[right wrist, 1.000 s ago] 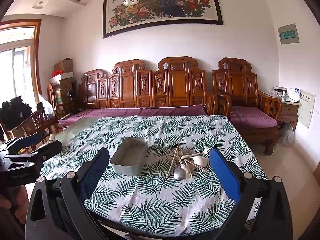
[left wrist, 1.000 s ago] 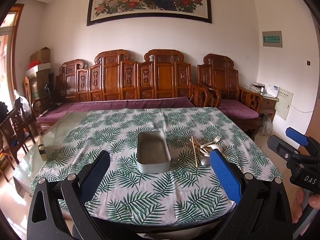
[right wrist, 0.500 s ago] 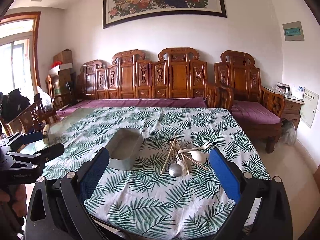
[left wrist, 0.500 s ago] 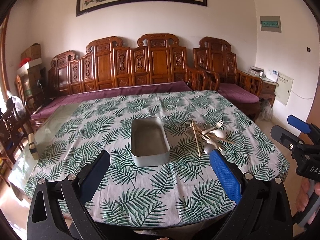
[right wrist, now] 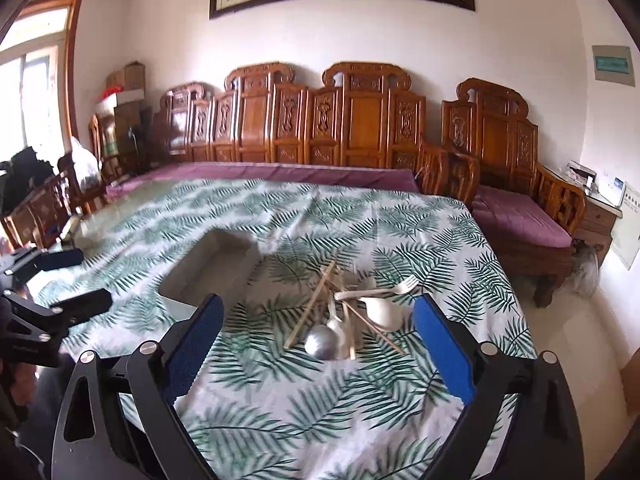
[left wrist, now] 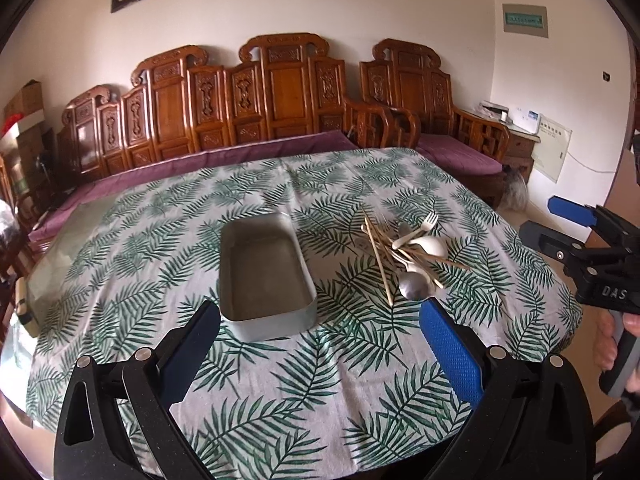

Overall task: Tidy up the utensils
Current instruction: 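Reach the left tool into the utensil pile and grasp a wooden chopstick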

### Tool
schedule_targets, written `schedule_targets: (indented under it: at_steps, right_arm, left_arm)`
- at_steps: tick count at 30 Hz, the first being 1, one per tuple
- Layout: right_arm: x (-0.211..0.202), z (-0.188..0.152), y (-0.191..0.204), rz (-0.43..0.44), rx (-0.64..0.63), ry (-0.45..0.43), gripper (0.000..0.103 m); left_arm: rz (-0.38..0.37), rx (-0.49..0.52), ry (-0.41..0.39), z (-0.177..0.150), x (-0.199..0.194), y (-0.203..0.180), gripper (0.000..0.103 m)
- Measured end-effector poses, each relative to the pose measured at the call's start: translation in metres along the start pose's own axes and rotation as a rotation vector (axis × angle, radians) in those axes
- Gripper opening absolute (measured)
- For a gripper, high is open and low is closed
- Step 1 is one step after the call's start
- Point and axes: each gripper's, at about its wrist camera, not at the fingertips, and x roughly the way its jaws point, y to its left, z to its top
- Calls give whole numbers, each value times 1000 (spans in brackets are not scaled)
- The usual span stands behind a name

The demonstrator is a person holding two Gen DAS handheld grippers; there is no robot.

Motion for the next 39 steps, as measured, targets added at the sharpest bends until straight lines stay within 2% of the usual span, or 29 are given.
schedule_targets:
  at_steps: [4,9,16,18,20,27,29,33,35,39]
  right_arm:
    - [31,-4,-16,17,-8,41,93]
    - [73,-11,-37,21,-10,93,85]
    - [114,-22,-61,12,-4,148,84]
    - [124,-28,-66,32,-13,162,84]
    - [130,-32,-69,27,-14,180,84]
    - [140,-38,-87,12,36,205,84]
    - [143,-38,-91,9,51,212,82]
    - [152,-34,-99,-4,79,229,78]
    - [156,-31,-100,-9,78,231,78]
    - [164,-26,-100,-17,67,240,78]
  left_arm:
    - [-34,8,36,2,27,-5,97]
    - [-78,7,73,5,58,-13,95]
    - [-134,32,132,14,103,-33,83]
    - [-151,32,148,16,115,-38,78]
    - [-162,33,167,19,132,-44,69]
    - [-188,41,225,28,187,-61,49]
    - [-190,46,256,29,208,-65,35]
    - [-186,53,294,29,234,-69,32]
    - [-184,45,311,30,245,-69,27]
    - [-186,27,341,32,264,-68,22]
